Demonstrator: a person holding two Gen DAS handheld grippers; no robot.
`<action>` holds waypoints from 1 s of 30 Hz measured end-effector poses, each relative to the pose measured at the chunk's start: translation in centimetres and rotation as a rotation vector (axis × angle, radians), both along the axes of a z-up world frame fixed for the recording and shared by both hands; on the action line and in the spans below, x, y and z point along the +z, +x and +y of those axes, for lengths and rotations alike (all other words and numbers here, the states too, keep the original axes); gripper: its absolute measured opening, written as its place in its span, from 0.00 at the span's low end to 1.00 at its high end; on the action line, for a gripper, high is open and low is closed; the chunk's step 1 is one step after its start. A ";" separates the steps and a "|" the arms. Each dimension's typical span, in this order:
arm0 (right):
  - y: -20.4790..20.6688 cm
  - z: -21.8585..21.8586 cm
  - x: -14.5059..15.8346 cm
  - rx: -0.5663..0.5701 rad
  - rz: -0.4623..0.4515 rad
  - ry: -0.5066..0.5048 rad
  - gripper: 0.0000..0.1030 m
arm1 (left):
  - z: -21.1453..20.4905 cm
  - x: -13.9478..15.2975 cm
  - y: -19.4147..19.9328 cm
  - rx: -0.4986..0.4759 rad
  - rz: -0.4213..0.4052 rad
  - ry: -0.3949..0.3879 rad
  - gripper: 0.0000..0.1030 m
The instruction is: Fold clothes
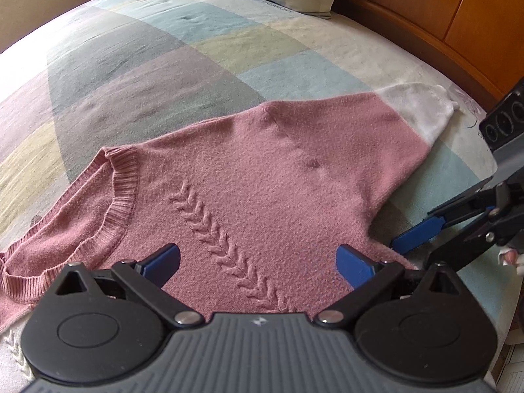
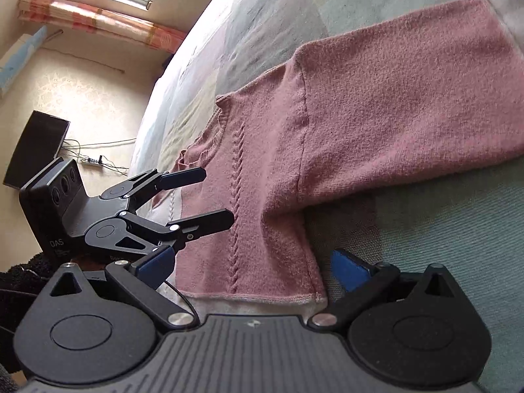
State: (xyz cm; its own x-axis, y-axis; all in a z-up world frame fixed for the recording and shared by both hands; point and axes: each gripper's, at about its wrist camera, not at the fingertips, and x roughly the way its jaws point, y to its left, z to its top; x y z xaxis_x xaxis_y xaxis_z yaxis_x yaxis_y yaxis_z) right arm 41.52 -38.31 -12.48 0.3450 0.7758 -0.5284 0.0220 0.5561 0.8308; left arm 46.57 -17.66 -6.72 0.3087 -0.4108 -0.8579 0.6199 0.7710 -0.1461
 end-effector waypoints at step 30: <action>-6.1 -4.8 0.2 -0.118 0.073 0.116 1.00 | -7.8 -3.2 2.0 -0.113 -0.080 0.162 1.00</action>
